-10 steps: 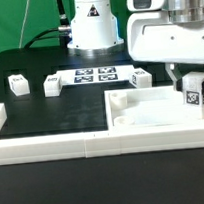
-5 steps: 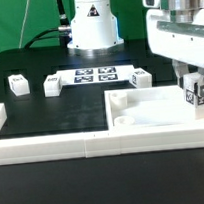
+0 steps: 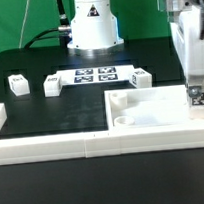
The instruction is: Assemble one leg
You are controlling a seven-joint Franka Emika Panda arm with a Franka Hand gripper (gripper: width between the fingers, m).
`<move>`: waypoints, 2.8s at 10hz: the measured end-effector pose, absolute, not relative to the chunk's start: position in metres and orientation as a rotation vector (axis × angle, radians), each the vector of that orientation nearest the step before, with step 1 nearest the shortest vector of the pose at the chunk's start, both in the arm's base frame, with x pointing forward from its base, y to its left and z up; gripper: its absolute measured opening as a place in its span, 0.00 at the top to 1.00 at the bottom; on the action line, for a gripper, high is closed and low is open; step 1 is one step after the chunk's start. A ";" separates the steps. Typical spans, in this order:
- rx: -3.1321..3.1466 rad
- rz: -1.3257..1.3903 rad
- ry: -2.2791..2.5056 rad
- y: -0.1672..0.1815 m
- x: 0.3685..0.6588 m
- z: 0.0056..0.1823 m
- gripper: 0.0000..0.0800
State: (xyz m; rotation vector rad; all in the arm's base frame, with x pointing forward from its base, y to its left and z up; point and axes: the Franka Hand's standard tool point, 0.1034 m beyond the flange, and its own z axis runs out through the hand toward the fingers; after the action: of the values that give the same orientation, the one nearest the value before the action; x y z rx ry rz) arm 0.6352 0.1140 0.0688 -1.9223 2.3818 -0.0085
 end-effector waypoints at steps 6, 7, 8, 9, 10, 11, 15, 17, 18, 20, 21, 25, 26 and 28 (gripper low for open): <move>-2.193 -0.023 2.134 0.117 0.635 0.069 0.19; -2.347 -0.034 1.966 0.118 0.635 0.068 0.19; -2.481 -0.042 1.797 0.120 0.635 0.068 0.19; -2.569 -0.047 1.671 0.120 0.635 0.068 0.19; -2.653 -0.063 1.534 0.121 0.635 0.068 0.19; -2.738 -0.071 1.386 0.124 0.635 0.067 0.19; -2.986 -0.106 0.821 0.128 0.638 0.072 0.19; -3.049 -0.120 0.591 0.124 0.639 0.071 0.19; -3.077 -0.123 0.452 0.121 0.639 0.071 0.19; -3.105 -0.127 0.306 0.119 0.640 0.071 0.19; -3.102 -0.126 0.326 0.119 0.640 0.071 0.19; -3.102 -0.126 0.326 0.119 0.640 0.071 0.64; -3.102 -0.126 0.329 0.119 0.640 0.071 0.64; -3.093 -0.125 0.390 0.119 0.640 0.071 0.64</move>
Offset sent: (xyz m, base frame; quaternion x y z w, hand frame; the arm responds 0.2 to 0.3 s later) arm 0.0051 0.0025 0.0035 0.0176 -0.0287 -0.1373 0.9900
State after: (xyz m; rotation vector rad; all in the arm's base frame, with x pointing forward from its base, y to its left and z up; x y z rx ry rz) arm 0.6396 0.1189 0.0711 -3.0929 0.3901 -0.1254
